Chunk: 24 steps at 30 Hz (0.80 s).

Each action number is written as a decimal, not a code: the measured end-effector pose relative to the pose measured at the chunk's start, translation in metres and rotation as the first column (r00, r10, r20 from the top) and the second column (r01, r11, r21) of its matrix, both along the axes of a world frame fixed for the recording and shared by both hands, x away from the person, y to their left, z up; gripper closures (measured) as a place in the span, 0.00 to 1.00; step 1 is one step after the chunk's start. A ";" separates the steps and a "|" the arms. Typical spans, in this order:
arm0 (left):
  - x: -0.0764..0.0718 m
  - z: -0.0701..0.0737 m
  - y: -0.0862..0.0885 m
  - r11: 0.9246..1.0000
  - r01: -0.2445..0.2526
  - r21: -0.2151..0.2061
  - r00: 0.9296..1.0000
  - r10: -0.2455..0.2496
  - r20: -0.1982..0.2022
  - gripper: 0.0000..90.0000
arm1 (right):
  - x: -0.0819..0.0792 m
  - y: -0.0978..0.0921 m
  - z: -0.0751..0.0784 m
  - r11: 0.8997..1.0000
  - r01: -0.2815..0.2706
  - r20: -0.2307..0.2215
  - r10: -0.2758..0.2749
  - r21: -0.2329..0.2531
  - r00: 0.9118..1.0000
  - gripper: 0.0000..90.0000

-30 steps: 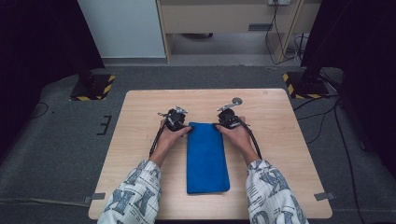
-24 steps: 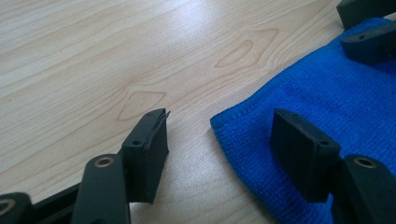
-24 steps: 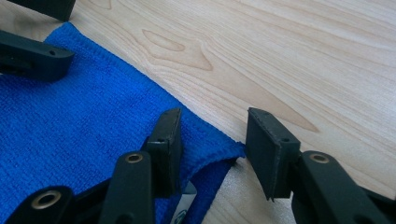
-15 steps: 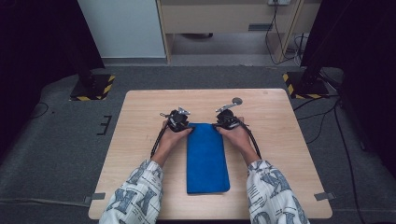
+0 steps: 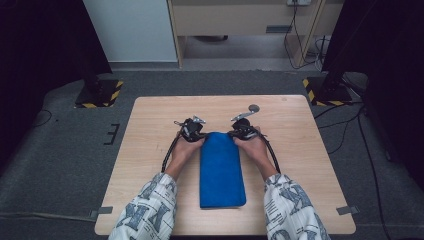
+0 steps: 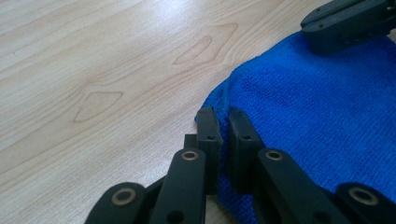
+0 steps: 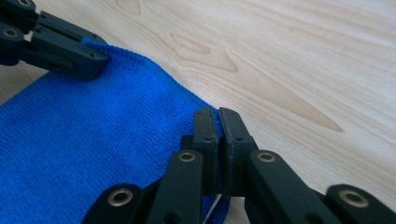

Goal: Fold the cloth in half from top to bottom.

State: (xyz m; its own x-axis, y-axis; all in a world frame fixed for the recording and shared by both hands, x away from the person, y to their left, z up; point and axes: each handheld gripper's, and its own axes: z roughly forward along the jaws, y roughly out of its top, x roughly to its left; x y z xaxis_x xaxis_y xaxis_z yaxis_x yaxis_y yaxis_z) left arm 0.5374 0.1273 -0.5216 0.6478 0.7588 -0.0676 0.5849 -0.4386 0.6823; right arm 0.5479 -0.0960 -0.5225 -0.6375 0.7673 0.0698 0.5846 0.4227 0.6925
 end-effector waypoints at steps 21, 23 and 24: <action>-0.017 0.047 -0.006 1.000 0.005 -0.026 0.995 -0.003 0.099 0.95 | -0.023 -0.017 0.037 0.997 0.000 0.082 -0.007 0.081 0.997 0.97; -0.019 0.053 -0.007 1.000 0.009 -0.028 0.994 -0.006 0.109 0.95 | -0.026 -0.018 0.043 0.996 -0.001 0.093 -0.007 0.085 0.996 0.97; -0.020 0.057 -0.008 1.000 0.013 -0.029 0.993 -0.010 0.118 0.95 | -0.027 -0.020 0.045 0.996 -0.003 0.101 -0.006 0.089 0.995 0.97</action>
State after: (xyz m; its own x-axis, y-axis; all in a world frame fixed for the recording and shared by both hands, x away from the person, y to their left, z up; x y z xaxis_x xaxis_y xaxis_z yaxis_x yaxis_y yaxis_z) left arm 0.5178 0.1196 -0.4649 0.6614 0.7500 -0.0124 0.4947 -0.4237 0.7588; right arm 0.5212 -0.1155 -0.4775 -0.6434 0.7620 0.0733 0.5102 0.3556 0.7831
